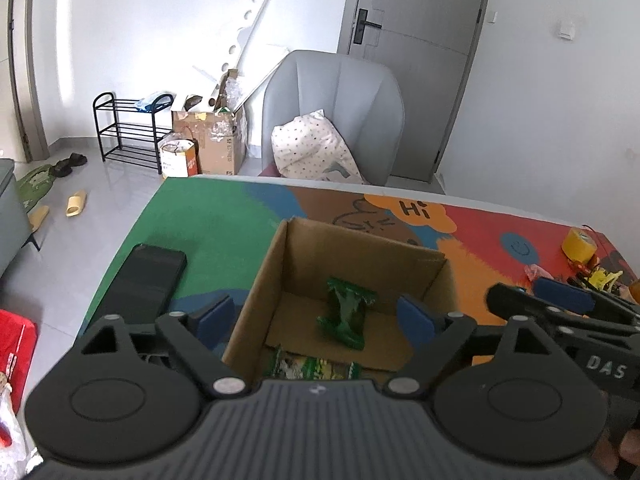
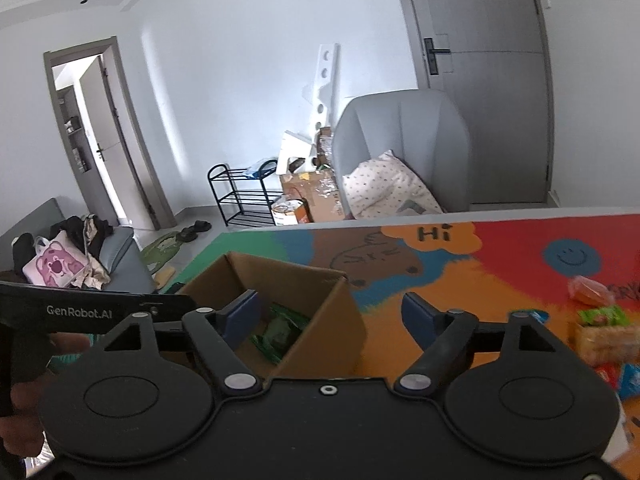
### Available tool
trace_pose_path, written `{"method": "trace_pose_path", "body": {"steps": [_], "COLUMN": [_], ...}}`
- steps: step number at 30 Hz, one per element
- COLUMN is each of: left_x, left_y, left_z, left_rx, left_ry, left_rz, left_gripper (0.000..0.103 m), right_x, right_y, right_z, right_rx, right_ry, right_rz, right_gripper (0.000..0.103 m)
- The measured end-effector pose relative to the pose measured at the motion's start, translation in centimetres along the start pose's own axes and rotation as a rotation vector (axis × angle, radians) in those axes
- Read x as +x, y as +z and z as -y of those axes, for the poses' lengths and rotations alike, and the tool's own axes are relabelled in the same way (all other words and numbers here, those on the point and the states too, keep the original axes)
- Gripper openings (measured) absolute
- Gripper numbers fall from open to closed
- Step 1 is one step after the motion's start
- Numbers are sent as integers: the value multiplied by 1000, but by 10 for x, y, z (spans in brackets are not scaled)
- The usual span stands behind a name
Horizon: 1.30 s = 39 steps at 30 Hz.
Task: Organize snacks
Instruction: 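Move both tools back over the snacks on the table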
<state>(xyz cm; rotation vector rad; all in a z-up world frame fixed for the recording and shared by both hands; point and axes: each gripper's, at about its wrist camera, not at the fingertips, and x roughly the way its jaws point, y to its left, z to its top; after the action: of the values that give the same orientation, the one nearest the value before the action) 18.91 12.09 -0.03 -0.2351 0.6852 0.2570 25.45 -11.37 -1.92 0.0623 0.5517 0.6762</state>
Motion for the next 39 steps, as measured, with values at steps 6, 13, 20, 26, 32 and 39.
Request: {"method": "trace_pose_path", "body": {"steps": [6, 13, 20, 26, 32, 39], "left_x": [-7, -14, -24, -26, -25, -21], "left_y": [-8, -16, -25, -31, -37, -46], "left_z": [5, 21, 47, 75, 102, 125], "left_rx": [-13, 4, 46, 79, 120, 154], "left_ry": [-5, -20, -68, -113, -158, -208], "left_rz": [-5, 1, 12, 3, -7, -26], "left_gripper": [93, 98, 102, 102, 102, 102], "right_x": [-17, -37, -60, -80, -96, -105], "right_y": [-5, -12, -19, -28, -38, -50], "right_z": [11, 30, 57, 76, 92, 112], "right_rx": [16, 53, 93, 114, 131, 160], "right_ry": [-28, -65, -118, -173, -213, -248], "right_rz": [7, 16, 33, 53, 59, 41], "right_gripper": [90, 100, 103, 103, 103, 103]}}
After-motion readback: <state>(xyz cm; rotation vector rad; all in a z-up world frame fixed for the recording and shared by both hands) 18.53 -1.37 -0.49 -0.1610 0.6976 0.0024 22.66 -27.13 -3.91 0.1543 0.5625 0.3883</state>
